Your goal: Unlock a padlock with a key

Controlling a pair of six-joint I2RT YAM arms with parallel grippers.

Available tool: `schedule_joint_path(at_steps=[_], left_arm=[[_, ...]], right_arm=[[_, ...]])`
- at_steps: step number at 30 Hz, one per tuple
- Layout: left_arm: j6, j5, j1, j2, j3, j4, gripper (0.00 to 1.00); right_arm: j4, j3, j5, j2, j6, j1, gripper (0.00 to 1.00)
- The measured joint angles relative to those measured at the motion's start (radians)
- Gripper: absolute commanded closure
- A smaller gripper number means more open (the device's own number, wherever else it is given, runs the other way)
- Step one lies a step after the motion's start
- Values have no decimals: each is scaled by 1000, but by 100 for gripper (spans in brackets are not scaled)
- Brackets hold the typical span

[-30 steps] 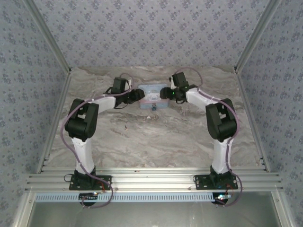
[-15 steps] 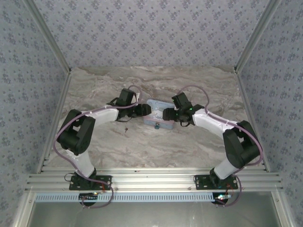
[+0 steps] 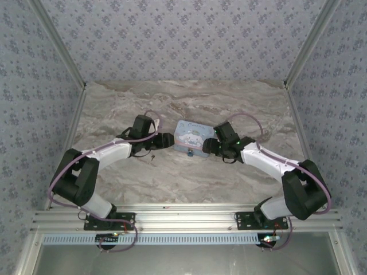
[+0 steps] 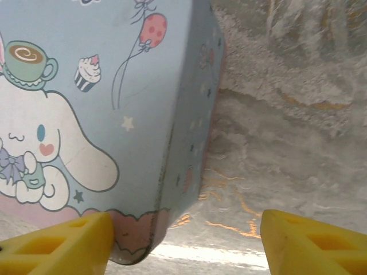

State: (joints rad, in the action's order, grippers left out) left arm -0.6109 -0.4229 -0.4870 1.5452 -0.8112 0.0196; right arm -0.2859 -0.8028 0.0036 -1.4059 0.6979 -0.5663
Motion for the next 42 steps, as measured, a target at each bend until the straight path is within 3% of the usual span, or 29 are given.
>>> schedule_joint_path(at_steps=[5, 14, 23, 33, 39, 42], left_arm=[[-27, -16, -48, 49, 7, 58, 48], [-36, -21, -79, 89, -21, 80, 48], [27, 135, -43, -53, -32, -135, 48], [37, 336, 87, -198, -15, -411, 49], [48, 320, 88, -209, 40, -443, 49], [61, 306, 88, -190, 42, -442, 56]], right_arm=[[22, -12, -11, -20, 16, -12, 44], [-21, -186, -69, -180, -52, 60, 45], [-124, -254, -53, -198, -109, 79, 40], [-180, -134, 40, 18, -51, -58, 39], [-146, -79, 84, -44, 32, -189, 39], [-136, -93, 92, -115, 48, -237, 39]])
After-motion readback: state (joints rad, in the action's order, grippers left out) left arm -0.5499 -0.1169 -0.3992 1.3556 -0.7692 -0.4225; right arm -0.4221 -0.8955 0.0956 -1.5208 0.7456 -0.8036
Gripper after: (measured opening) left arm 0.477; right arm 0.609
